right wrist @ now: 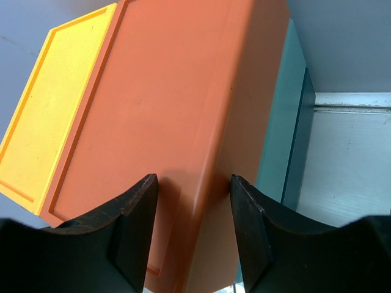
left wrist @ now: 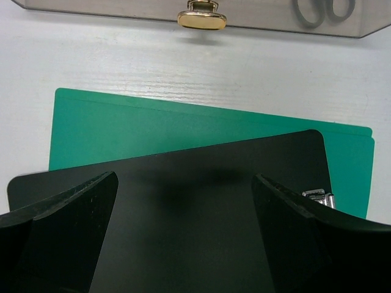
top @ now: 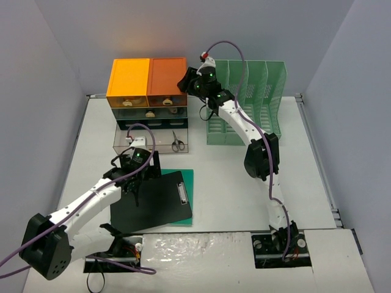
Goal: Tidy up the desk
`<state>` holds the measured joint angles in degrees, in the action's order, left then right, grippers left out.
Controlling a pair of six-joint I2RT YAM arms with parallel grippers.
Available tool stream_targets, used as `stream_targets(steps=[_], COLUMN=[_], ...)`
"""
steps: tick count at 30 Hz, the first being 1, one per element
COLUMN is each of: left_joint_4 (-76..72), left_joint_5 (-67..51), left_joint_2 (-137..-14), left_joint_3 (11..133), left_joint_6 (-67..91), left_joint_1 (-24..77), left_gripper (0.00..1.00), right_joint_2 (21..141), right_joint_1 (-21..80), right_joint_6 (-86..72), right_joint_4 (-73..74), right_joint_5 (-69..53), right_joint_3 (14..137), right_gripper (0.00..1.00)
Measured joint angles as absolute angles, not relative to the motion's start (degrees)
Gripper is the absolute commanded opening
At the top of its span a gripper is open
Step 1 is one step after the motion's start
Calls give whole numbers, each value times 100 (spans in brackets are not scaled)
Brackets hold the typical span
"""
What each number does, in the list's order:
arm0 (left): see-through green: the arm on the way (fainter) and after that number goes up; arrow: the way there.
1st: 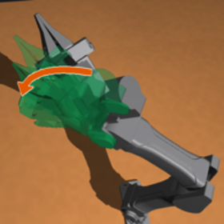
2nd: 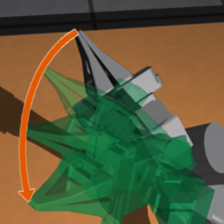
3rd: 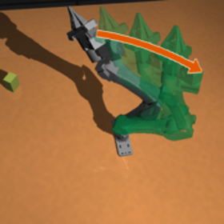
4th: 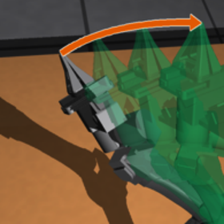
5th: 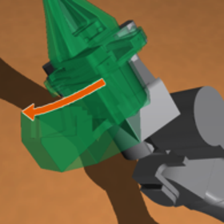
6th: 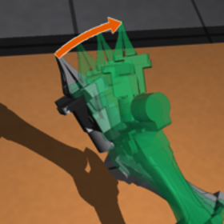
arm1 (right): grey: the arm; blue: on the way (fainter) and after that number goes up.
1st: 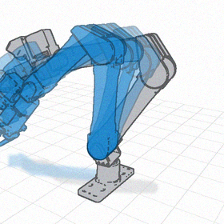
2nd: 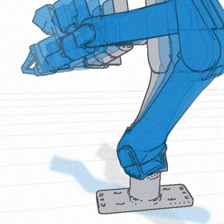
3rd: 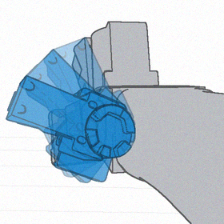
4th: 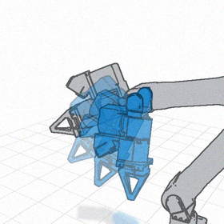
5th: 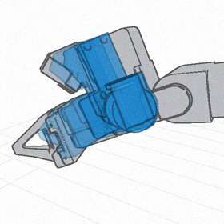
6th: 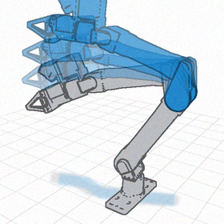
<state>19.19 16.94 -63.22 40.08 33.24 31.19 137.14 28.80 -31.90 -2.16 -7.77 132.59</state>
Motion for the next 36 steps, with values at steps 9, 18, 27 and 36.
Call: stream_targets(steps=[9, 18, 27, 36], left_joint_4=[644, -93, -595, -988], left_joint_5=[1960, 2350, 2608, 2688], left_joint_2=[-7152, -7875, -8500, -8888], left_joint_3=[3863, 3932, 4258, 4377], left_joint_6=[3190, 2813, 2514, 2320], left_joint_1=[3120, 3120, 3131, 2965], left_gripper=[86, 86, 86, 86], right_joint_2=[13714, 13714, 13714, 13714], right_joint_1=[2794, 2779, 2779, 2785], right_joint_6=[-3188, -3138, -3005, -2948], right_joint_4=[-296, -256, -67, 41], right_joint_5=[-1035, -1112, -1140, -1140], right_joint_3=[13222, 13253, 13367, 13427], right_gripper=[24, 23, 23, 23])
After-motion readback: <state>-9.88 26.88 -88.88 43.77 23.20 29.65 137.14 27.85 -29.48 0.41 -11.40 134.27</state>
